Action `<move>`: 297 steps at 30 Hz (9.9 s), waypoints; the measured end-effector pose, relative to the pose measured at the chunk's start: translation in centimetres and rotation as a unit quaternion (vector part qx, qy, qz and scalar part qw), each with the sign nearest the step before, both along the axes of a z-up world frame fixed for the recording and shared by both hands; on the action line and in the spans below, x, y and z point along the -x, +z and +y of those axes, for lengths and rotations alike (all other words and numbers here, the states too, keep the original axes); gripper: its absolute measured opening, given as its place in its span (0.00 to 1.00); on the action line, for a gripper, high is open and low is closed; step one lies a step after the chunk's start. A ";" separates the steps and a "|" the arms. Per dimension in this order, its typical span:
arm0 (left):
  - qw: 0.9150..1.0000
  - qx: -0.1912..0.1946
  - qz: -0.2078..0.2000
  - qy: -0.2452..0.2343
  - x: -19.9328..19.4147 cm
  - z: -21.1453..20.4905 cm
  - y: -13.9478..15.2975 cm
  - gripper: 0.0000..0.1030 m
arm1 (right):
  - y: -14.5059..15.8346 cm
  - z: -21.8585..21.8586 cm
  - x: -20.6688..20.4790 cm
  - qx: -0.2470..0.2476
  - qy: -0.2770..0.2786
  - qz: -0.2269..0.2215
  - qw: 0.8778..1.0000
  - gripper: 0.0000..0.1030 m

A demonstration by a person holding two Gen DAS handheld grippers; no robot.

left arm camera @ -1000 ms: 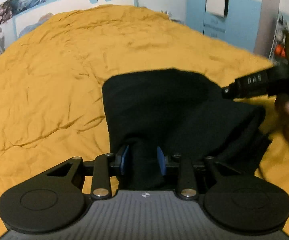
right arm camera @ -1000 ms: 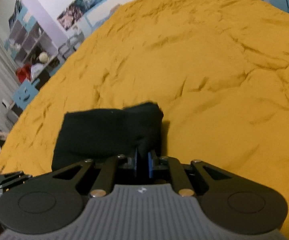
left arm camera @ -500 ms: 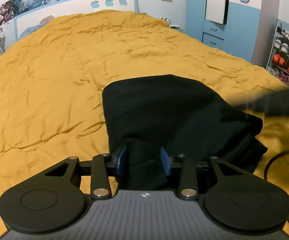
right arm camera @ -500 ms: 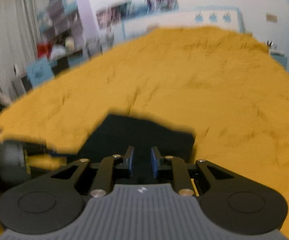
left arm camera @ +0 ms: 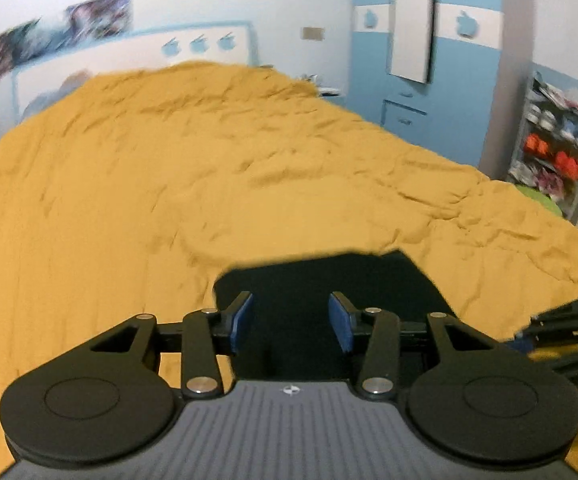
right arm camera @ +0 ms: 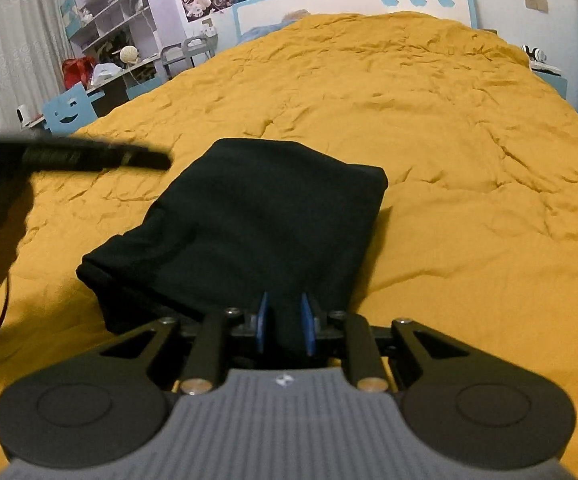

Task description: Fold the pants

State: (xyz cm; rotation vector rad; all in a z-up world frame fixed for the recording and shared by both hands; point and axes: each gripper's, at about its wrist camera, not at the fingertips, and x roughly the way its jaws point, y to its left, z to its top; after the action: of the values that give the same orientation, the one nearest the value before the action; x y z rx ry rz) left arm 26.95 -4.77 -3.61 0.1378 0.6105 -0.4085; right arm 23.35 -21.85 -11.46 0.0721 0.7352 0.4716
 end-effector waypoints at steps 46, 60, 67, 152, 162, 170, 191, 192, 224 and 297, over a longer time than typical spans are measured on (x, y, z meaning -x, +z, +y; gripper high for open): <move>0.995 0.059 0.073 0.014 4.9 4.5 -6.3 0.53 | -0.7 -0.5 -15.9 0.066 -0.051 -0.011 0.996 0.15; 0.988 0.101 0.116 0.016 5.3 5.7 -6.7 0.55 | 0.6 2.4 -4.2 0.058 0.082 -0.018 0.995 0.14; 0.989 0.085 0.118 0.004 6.6 5.8 -6.5 0.56 | 3.0 -0.1 -1.4 0.088 0.081 0.007 0.993 0.30; 0.881 0.345 0.320 0.051 -7.1 9.9 -11.7 0.79 | -3.9 -5.4 -9.9 -0.245 -0.021 0.225 0.943 0.49; 0.857 0.397 0.329 -0.004 -8.7 9.1 -13.7 0.80 | -7.0 -4.8 -12.4 -0.319 0.016 0.266 0.910 0.49; 0.821 0.454 0.346 -0.021 -8.8 10.5 -16.2 0.62 | -8.5 -4.0 -12.9 -0.376 0.043 0.278 0.883 0.44; 0.792 0.501 0.347 -0.022 -7.8 10.4 -14.3 0.44 | -7.5 -2.8 -12.3 -0.434 0.061 0.268 0.858 0.20; 0.795 0.499 0.345 -0.023 -7.4 10.3 -13.6 0.44 | -7.0 -2.9 -12.0 -0.437 0.060 0.268 0.857 0.20; 0.816 0.457 0.338 -0.109 6.4 2.6 -3.4 0.44 | 8.2 -10.4 10.0 -0.420 0.032 0.190 0.887 0.20; 0.773 0.448 0.440 -0.091 -12.1 -20.6 -14.7 0.46 | -4.5 -41.0 -8.7 -0.407 -0.065 0.245 0.877 0.28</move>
State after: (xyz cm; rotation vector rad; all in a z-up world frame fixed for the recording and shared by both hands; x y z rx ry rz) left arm 39.08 -25.34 -18.35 -0.9868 1.2623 -0.9313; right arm 32.05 -62.82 -15.98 1.0624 0.9751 0.6169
